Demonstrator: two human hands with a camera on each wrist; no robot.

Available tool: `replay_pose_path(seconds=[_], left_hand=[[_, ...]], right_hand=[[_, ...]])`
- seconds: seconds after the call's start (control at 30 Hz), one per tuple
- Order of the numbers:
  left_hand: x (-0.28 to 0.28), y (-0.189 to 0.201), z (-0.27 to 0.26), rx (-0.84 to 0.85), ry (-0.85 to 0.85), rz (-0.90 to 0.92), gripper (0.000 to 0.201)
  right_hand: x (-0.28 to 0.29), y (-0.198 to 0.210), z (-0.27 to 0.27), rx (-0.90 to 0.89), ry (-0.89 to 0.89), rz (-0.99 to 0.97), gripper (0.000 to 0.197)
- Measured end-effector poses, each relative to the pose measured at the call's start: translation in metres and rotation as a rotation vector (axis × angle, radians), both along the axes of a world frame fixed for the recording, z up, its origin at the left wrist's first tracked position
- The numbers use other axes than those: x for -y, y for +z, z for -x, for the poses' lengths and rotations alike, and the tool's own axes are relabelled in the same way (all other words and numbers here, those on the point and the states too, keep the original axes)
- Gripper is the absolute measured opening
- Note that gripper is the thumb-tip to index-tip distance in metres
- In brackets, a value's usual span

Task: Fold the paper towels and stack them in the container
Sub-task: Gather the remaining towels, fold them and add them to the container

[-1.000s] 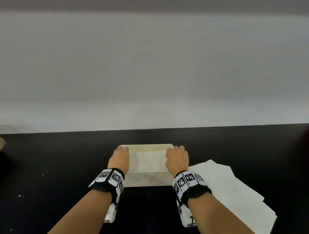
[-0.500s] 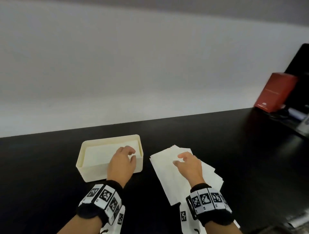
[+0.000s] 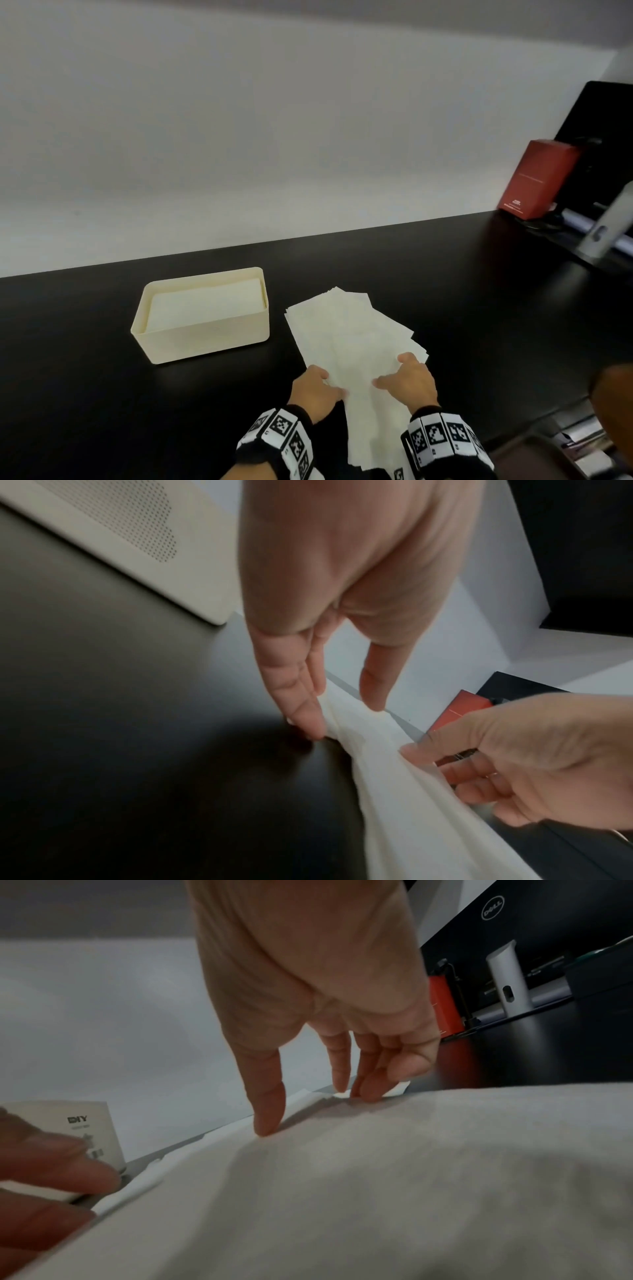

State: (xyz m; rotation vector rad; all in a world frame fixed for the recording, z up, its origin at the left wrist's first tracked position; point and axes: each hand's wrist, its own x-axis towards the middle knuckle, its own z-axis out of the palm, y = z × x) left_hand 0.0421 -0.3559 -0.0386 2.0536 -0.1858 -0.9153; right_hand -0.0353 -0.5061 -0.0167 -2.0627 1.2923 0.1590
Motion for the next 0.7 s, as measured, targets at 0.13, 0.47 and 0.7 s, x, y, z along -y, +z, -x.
replay_pose_path(seconds=[0.13,0.47,0.7], left_hand=[[0.007,-0.001,0.002,-0.040,0.021,-0.007,0.054],[0.010,0.001,0.003,-0.147,0.086,0.197,0.041],[0.012,-0.011,0.003,-0.113,0.082,0.144,0.065]], right_hand=[[-0.001,0.000,-0.001,-0.005,0.033,-0.044,0.060],[-0.005,0.006,-0.007,0.255,0.006,-0.166,0.041],[-0.001,0.006,-0.004,0.269,0.051,-0.350,0.044]])
